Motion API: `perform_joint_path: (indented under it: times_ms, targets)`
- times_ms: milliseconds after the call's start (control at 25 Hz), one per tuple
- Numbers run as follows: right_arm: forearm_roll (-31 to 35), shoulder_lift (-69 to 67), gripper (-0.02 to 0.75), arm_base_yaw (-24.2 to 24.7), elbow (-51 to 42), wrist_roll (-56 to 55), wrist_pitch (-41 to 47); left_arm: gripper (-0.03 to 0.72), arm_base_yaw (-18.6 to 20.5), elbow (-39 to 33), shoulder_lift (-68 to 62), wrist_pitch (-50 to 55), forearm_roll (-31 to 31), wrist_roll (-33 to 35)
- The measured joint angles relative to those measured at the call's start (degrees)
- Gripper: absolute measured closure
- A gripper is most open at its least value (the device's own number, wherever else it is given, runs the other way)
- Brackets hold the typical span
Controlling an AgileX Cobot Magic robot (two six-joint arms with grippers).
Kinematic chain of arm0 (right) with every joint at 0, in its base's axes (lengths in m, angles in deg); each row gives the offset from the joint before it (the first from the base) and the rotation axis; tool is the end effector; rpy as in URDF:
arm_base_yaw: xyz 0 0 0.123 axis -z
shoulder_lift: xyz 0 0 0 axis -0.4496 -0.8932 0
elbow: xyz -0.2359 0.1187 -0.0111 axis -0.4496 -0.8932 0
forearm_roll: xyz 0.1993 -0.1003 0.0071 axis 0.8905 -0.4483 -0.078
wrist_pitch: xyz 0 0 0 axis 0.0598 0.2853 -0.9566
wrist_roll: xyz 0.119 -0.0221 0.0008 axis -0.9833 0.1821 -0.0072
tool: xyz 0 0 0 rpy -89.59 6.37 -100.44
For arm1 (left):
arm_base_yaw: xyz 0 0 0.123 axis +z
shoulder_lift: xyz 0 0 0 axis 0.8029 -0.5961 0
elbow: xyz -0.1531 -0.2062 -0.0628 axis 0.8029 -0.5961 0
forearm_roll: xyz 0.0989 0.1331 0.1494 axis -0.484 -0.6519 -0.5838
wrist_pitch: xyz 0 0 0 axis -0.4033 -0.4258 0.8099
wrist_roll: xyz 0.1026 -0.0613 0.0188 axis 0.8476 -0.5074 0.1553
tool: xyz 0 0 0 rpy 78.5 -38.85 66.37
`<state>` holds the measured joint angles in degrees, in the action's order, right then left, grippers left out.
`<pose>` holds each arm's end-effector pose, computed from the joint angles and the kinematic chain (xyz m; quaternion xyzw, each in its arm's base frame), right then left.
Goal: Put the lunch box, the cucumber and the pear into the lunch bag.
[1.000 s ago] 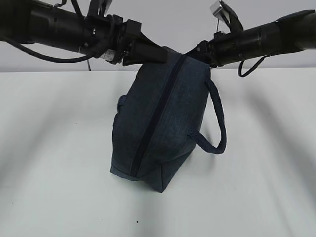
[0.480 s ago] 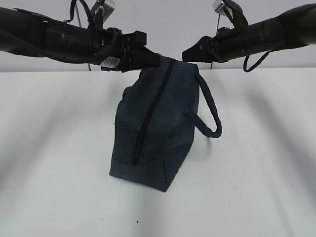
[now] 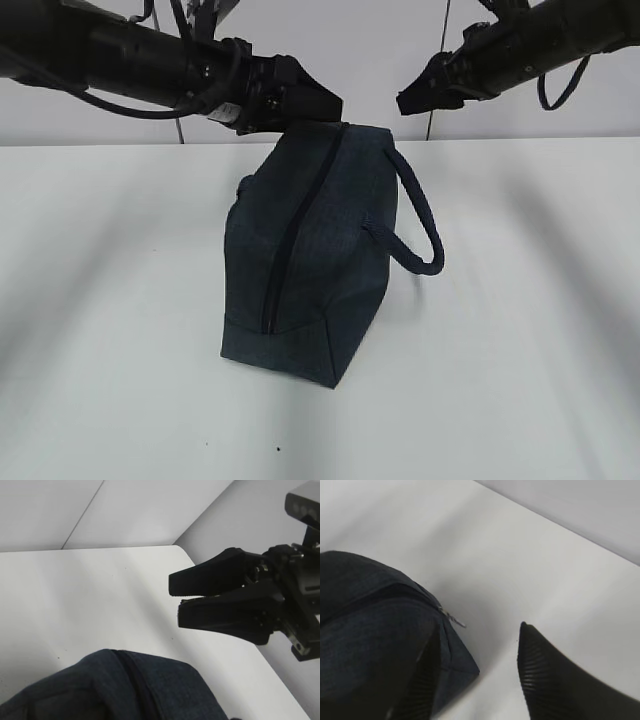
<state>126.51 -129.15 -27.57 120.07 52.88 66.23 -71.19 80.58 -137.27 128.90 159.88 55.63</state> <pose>0.4421 0.0798 0.2343 -0.2913 0.8449 0.2294 0.3855 0.3803 -0.2138 0.2348 0.2529 0.8071 -0.4288 0.3173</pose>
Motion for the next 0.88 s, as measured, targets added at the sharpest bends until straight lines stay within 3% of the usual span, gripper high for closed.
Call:
perform_joint_path:
  times_ms: [200,480,880]
  targets:
    - [-9.9,2.6,0.340,0.0,0.0,-10.3,1.0,0.254,1.0,1.7,4.1,-0.2,-7.2,-3.6]
    - [-24.1,7.1,0.340,0.0,0.0,-27.8,4.1,0.255,5.6,1.9,11.6,0.5,-16.7,-12.3]
    - [-31.2,12.0,0.340,0.0,0.0,-42.9,16.2,0.267,10.0,1.9,21.2,6.5,-44.3,-33.1]
